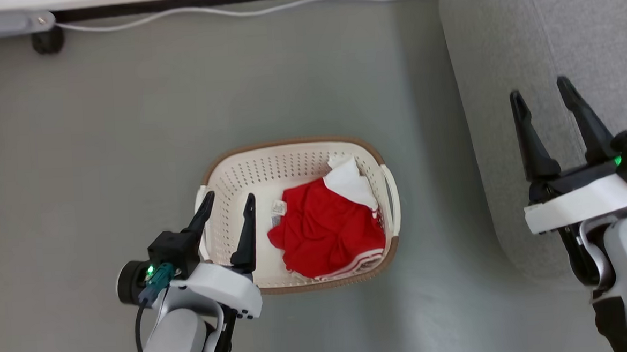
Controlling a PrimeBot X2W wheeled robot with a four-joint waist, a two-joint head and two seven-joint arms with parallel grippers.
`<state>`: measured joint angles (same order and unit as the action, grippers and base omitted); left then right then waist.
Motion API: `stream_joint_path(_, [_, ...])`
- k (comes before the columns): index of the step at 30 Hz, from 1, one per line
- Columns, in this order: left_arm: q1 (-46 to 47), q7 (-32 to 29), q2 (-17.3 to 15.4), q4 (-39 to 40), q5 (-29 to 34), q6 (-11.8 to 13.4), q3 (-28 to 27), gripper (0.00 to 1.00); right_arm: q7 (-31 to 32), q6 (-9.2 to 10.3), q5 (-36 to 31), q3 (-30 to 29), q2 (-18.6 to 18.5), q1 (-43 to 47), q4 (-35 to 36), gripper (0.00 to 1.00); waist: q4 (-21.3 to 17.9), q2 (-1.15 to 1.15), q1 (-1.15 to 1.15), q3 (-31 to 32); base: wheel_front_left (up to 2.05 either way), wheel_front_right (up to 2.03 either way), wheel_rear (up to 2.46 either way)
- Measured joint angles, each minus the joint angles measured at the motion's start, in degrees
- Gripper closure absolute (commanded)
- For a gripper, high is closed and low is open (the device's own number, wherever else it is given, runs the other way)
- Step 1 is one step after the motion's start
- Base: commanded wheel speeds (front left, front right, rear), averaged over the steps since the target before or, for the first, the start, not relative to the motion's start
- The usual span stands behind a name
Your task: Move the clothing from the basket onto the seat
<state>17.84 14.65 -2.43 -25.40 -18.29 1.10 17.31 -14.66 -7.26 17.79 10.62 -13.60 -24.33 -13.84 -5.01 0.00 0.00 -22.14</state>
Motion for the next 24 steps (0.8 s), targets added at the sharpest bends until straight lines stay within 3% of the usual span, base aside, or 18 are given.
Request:
stream_joint_path(14, [13.47, 0.00, 0.03, -10.74, -0.49, 0.38, 3.87, 0.00, 0.00, 0.00, 1.94, 3.85, 0.80, -10.66, 6.66, 0.00, -4.27, 0.00, 0.00, -13.88, 0.00, 0.00, 0.00])
stream_joint_path(24, [24.26, 0.00, 0.04, -22.38, 0.57, -1.58, 4.41, 0.00, -0.01, 0.00, 2.93, 5.54, 1.38, -15.50, 10.12, 0.00, -7.31, 0.00, 0.00, -23.35, 0.00, 0.00, 0.00])
